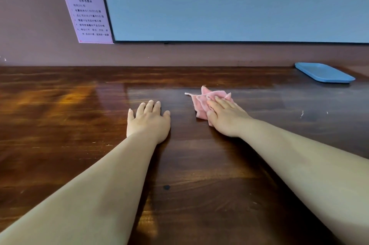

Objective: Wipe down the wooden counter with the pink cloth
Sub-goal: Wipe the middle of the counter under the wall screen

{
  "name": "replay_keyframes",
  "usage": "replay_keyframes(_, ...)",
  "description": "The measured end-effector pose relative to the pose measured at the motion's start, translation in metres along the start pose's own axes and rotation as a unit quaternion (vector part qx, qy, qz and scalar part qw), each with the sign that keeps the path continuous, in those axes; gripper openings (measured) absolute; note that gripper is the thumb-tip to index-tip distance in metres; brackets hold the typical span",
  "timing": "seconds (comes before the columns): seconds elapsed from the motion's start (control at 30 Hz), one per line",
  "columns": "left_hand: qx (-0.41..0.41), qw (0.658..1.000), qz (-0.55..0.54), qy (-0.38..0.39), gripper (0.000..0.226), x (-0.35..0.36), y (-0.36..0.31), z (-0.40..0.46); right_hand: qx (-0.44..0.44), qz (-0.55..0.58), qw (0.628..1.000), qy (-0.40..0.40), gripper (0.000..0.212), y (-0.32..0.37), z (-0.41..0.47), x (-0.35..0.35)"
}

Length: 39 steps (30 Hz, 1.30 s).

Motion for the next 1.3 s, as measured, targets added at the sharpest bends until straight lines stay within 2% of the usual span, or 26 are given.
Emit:
replay_keyframes(0.1,0.004,1.0,-0.002,0.0,0.058,-0.001,-0.001,-0.002,0.019,-0.006,1.0,0.001,0.058,0.003,0.007,-0.005)
replay_keyframes(0.3,0.008,1.0,-0.003,-0.005,0.057,0.0,-0.001,-0.001,-0.036,0.001,0.999,-0.004,0.058,-0.011,-0.031,0.005)
replay_keyframes(0.5,0.005,1.0,-0.003,-0.004,0.057,-0.001,-0.001,-0.001,0.05,0.005,0.999,-0.01,0.059,-0.015,0.003,-0.014)
replay_keyframes(0.7,0.005,1.0,-0.001,-0.006,0.058,0.002,0.0,0.002,-0.034,0.013,0.999,-0.005,0.06,-0.038,-0.024,-0.002)
replay_keyframes(0.9,0.001,1.0,0.006,0.003,0.058,0.002,0.0,0.001,0.042,0.003,0.999,-0.001,0.058,-0.045,-0.002,-0.018)
replay_keyframes(1.13,0.004,1.0,0.01,0.001,0.058,0.001,0.001,0.002,-0.023,0.0,1.0,-0.002,0.06,-0.055,-0.036,-0.005)
replay_keyframes(1.3,0.006,1.0,0.023,0.011,0.059,-0.001,-0.001,0.001,0.035,0.001,0.999,-0.003,0.057,-0.054,-0.006,-0.019)
Point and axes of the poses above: each hand's wrist, its own z-axis towards the middle knuckle, its own x-axis out of the palm, y = z × x, the point moved 5 cm from there along z, towards the middle knuckle, and after that the axes turned 10 degrees about z, right-handed, at the moved point
